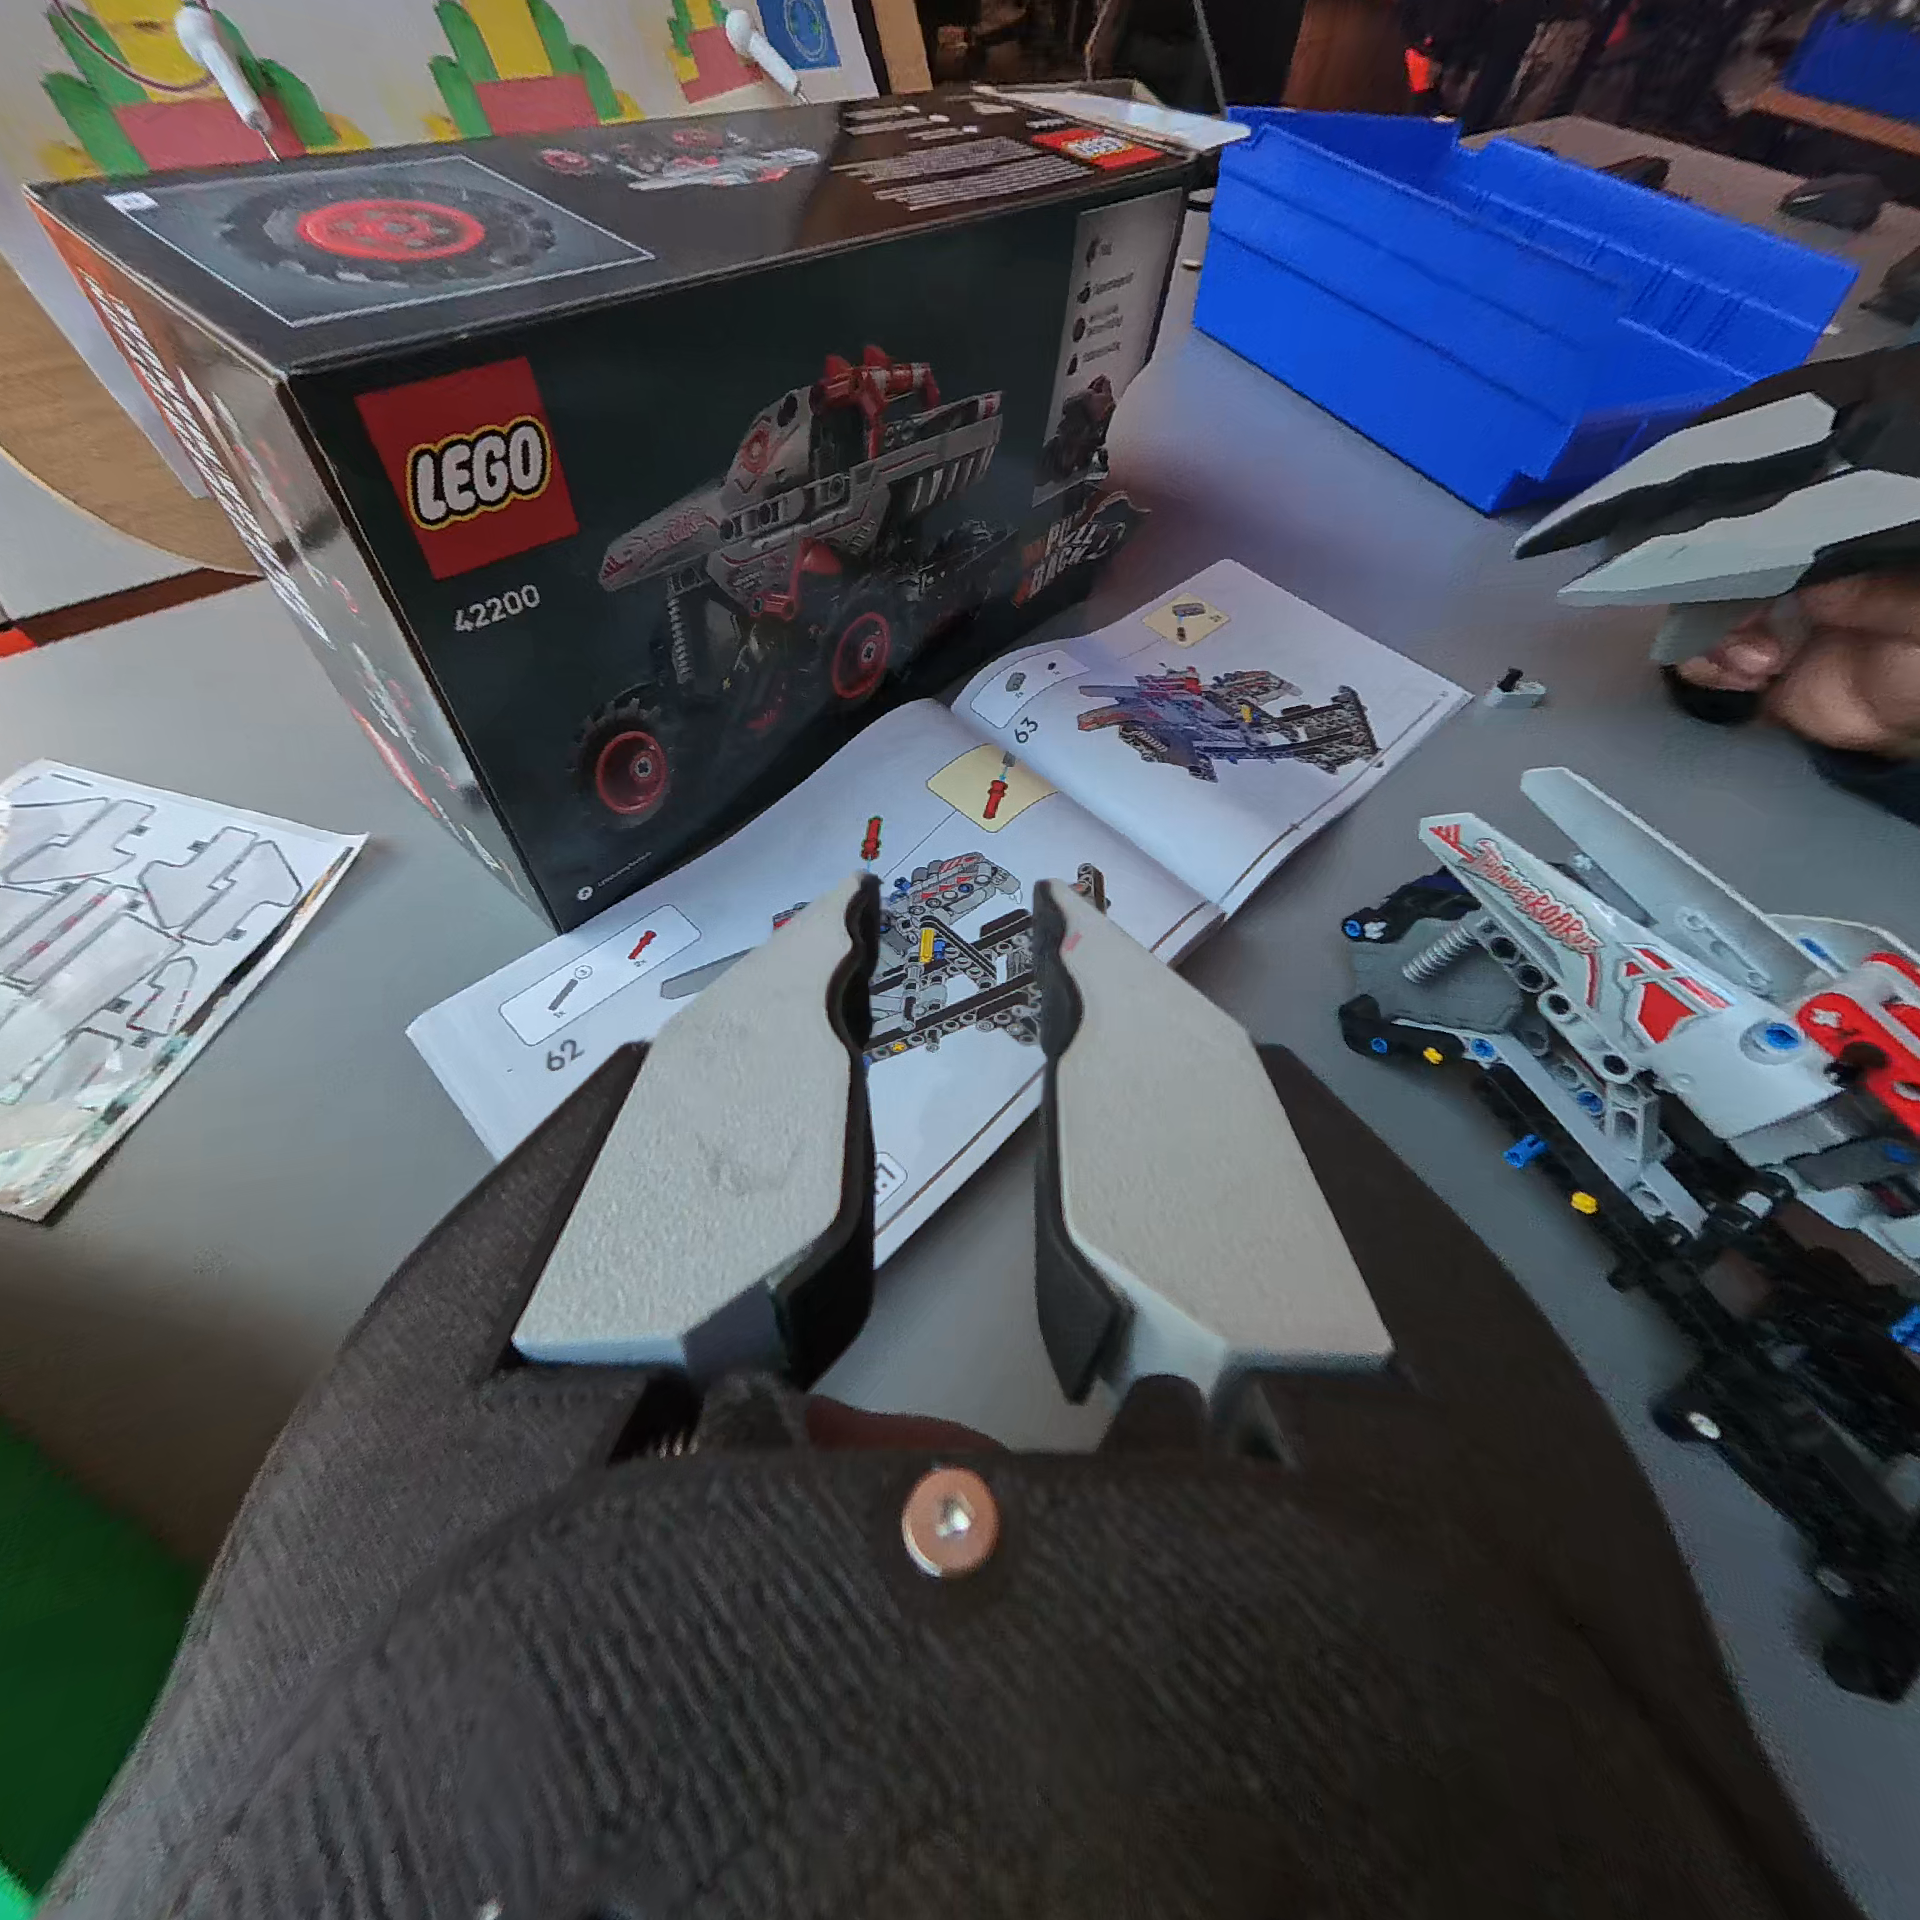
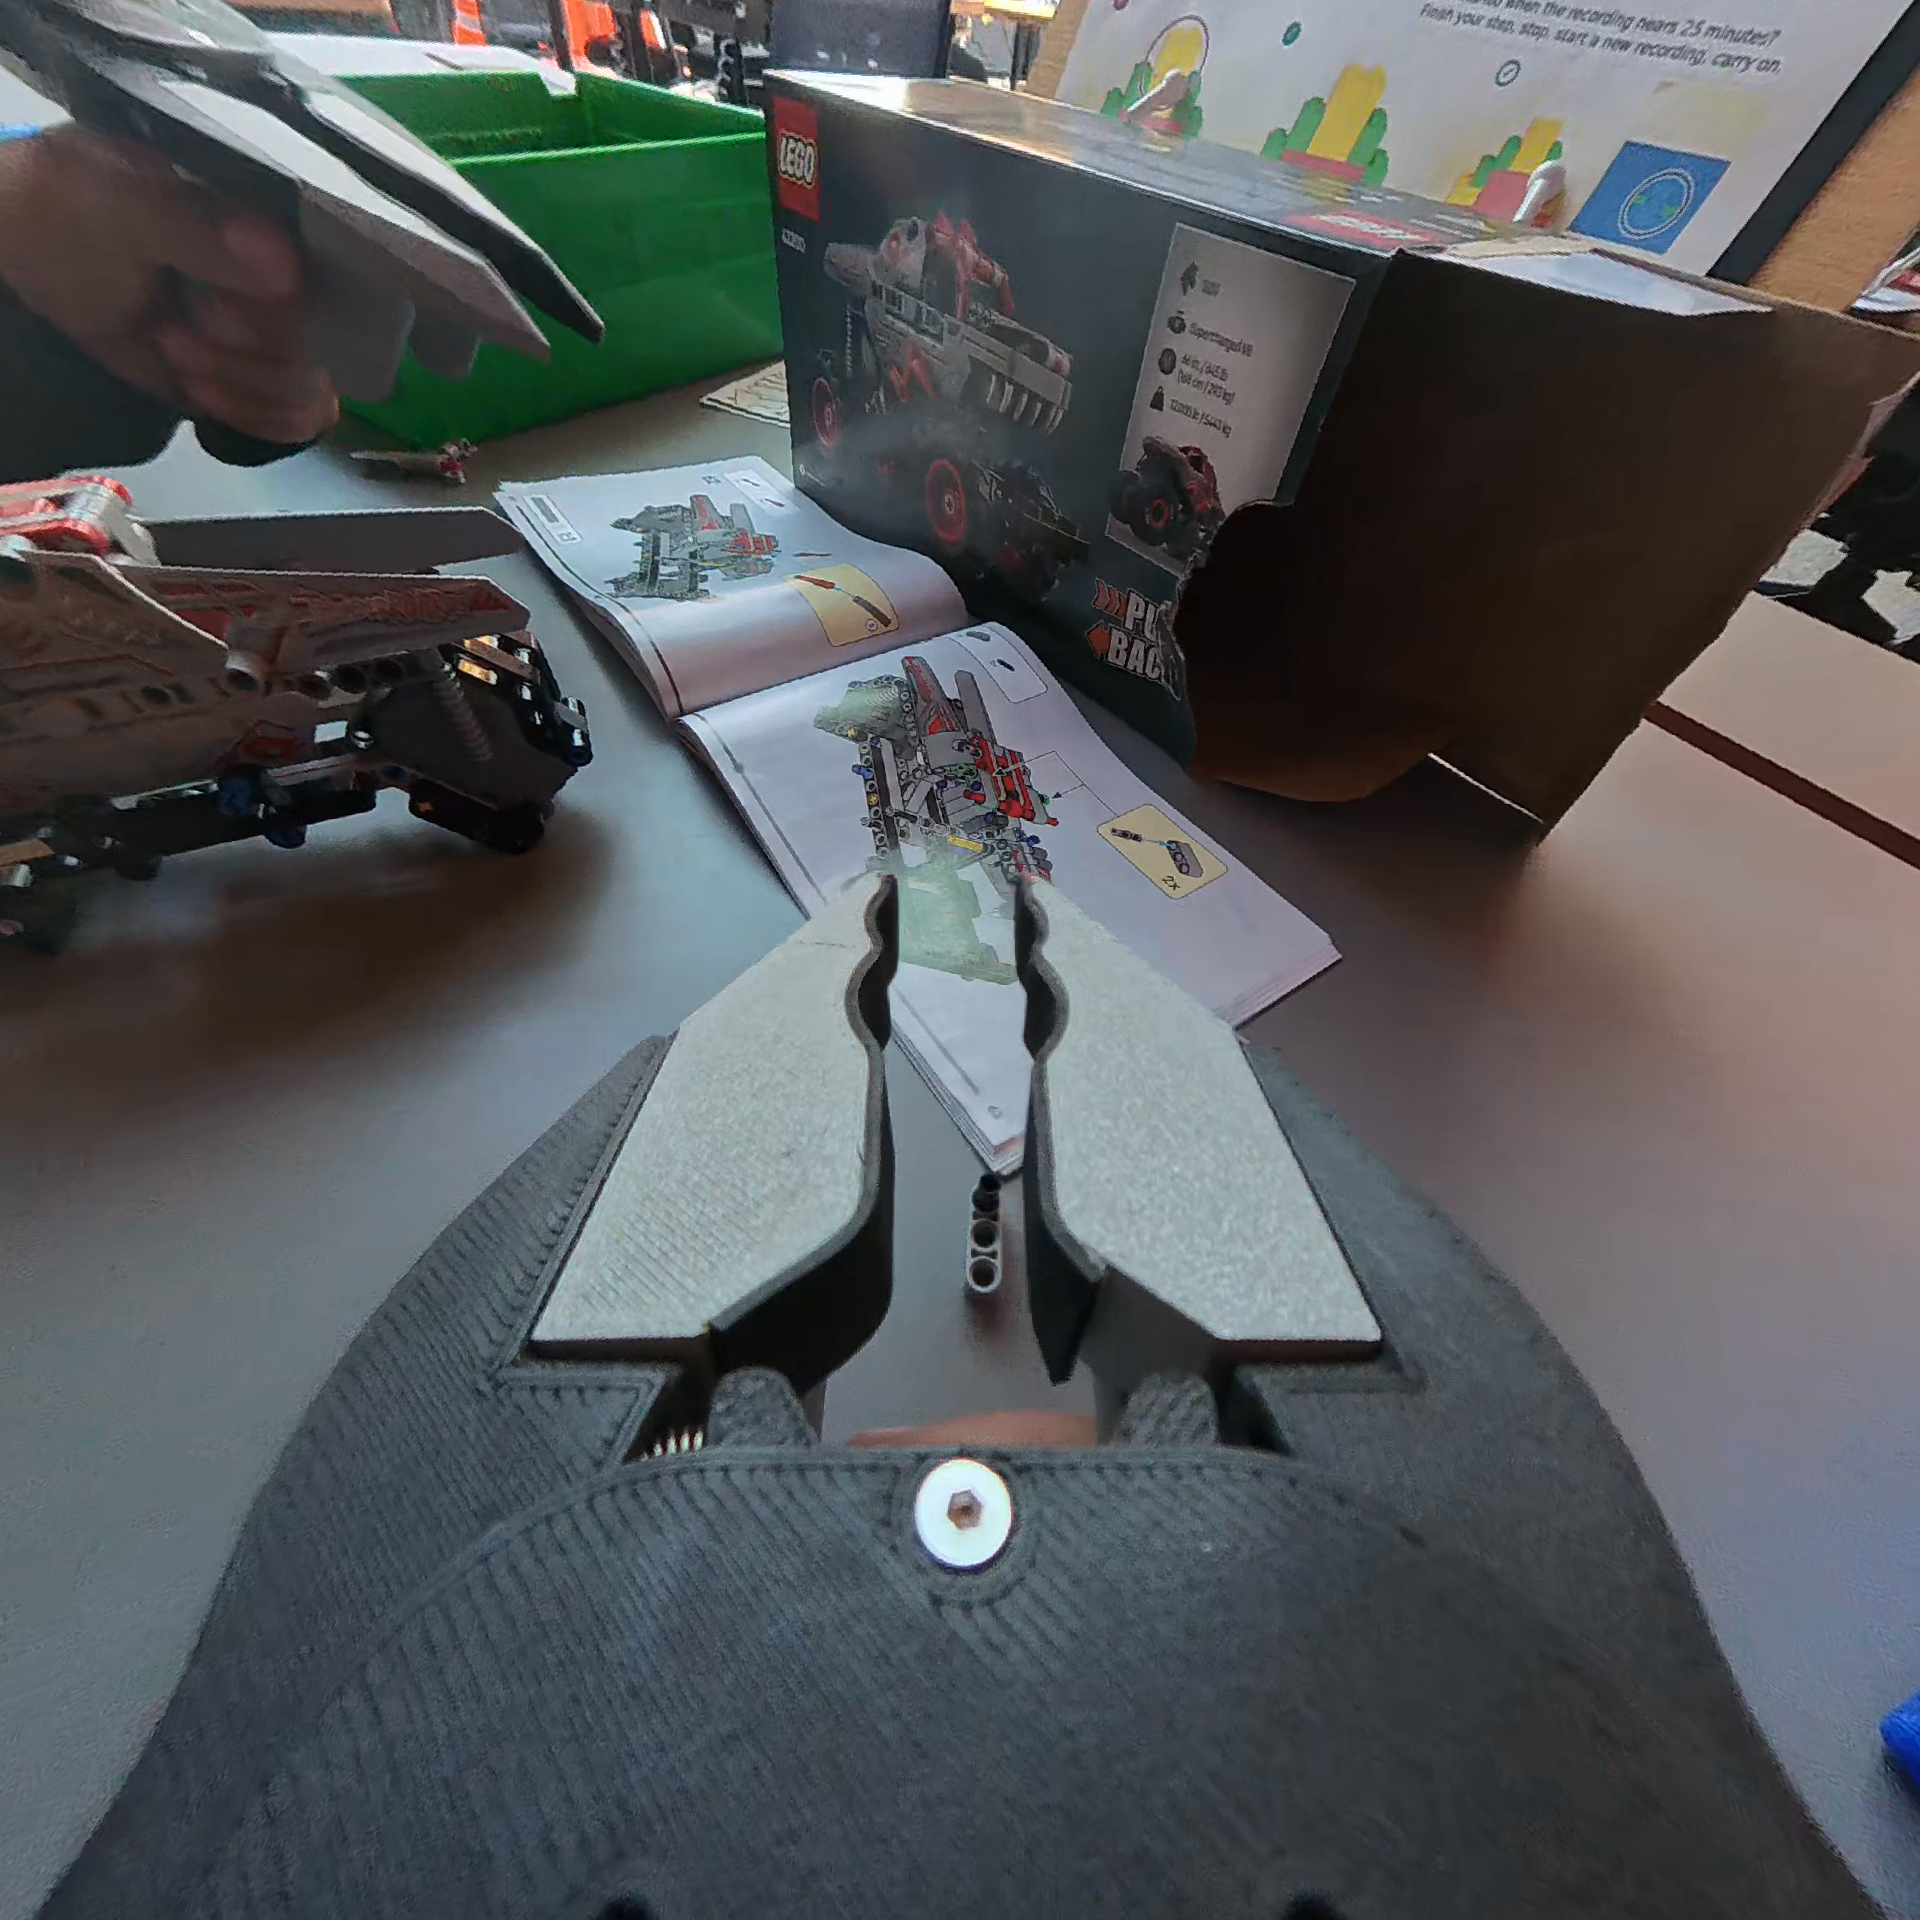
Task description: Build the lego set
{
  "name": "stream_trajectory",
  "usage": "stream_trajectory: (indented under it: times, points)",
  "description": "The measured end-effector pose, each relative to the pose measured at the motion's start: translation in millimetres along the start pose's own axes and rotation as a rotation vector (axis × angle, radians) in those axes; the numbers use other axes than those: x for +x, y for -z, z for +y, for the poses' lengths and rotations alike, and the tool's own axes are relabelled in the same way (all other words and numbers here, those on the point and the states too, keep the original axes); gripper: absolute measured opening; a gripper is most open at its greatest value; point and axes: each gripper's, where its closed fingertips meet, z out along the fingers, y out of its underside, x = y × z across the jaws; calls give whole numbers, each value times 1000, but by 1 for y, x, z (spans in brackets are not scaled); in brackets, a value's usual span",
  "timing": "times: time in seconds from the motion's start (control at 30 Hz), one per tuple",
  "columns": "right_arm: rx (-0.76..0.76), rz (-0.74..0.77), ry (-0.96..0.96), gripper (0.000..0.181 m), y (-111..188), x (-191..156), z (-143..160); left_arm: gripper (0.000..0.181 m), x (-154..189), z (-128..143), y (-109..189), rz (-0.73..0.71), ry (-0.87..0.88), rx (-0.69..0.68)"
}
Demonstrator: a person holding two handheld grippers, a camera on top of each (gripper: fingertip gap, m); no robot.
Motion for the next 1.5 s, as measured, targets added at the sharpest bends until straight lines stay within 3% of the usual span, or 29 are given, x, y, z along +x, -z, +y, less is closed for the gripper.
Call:
stream_trajectory:
  times: [0.53,0.9,1.5]
  points:
    - [78,45,12,23,9,4,-13,24,1,-9,9,-16,-7,27]
    - [186,67,-178,37,29,29,-24,23,-6,-12,10,-52,6,50]
    - [192,84,-176,36,29,31,-23,23,-6,-14,12,-48,9,65]
